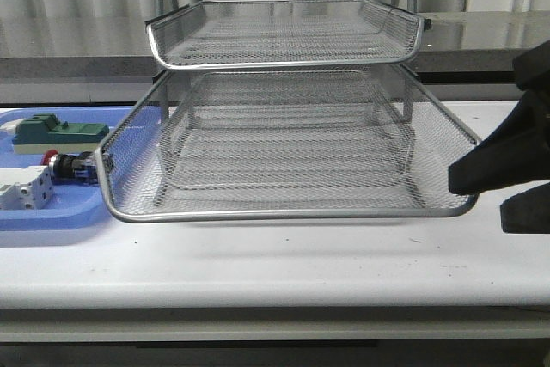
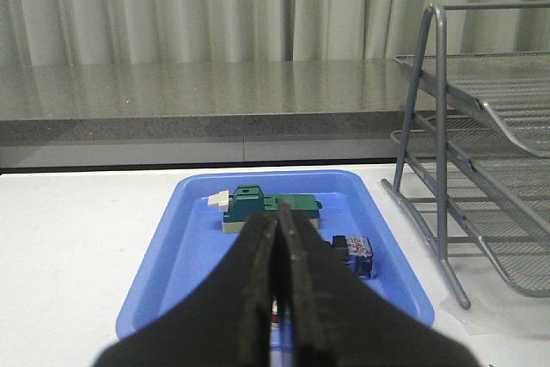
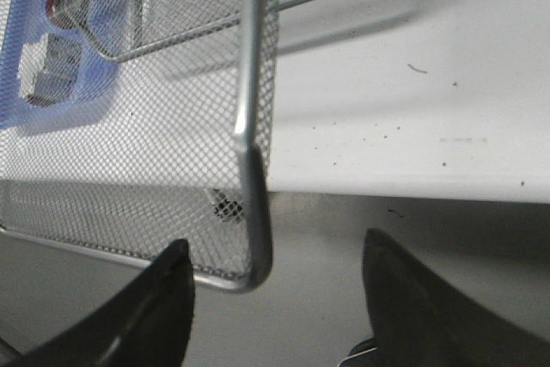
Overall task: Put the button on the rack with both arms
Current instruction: 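Pull the middle wire tray out toward the robot with the right gripper, then release the tray and withdraw the right gripper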
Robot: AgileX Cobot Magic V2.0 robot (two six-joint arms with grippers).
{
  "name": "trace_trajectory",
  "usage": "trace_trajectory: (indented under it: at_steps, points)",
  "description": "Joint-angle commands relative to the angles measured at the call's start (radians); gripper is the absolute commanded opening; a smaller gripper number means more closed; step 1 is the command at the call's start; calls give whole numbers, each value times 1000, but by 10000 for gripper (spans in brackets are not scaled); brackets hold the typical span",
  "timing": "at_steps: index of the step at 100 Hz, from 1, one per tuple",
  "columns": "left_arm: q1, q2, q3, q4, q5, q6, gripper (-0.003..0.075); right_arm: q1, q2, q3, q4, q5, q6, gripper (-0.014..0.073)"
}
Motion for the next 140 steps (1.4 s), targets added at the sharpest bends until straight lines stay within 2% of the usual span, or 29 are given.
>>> trace_trajectory:
  at_steps: [1,17,33,49,64,76,88,111,121,140]
  points:
    - [-4,10,47,-8,-78,-4,-20,-4,-56,-15,-82,28,62,452]
    - [-4,10,47,-8,-78,-4,-20,-5,-135,-35,-349,32,283,452]
    - [-4,10,47,-8,-78,-4,-20,-5,-215,-127,-731,72,584,452]
    - [-4,10,47,-8,-78,-4,-20,-5,-293,-263,-1090,187,858,452]
    - [-4,10,47,-8,-78,-4,-20,-5,-367,-353,-1344,267,1028,452]
    - [-4,10,47,-8,-78,-4,-20,-5,-439,-397,-1487,328,1118,452]
    - [-4,10,47,-8,-78,-4,-20,-5,-524,-419,-1571,373,1169,452]
    - [-4,10,47,-8,-78,-4,-20,-5,-650,-423,-1573,418,1172,435]
    - [-4,10,47,-8,-78,-4,-20,-5,-690,-423,-1572,438,1172,339]
    - [-4,10,47,-8,-78,-4,-20,-5,-717,-423,-1572,450,1172,50]
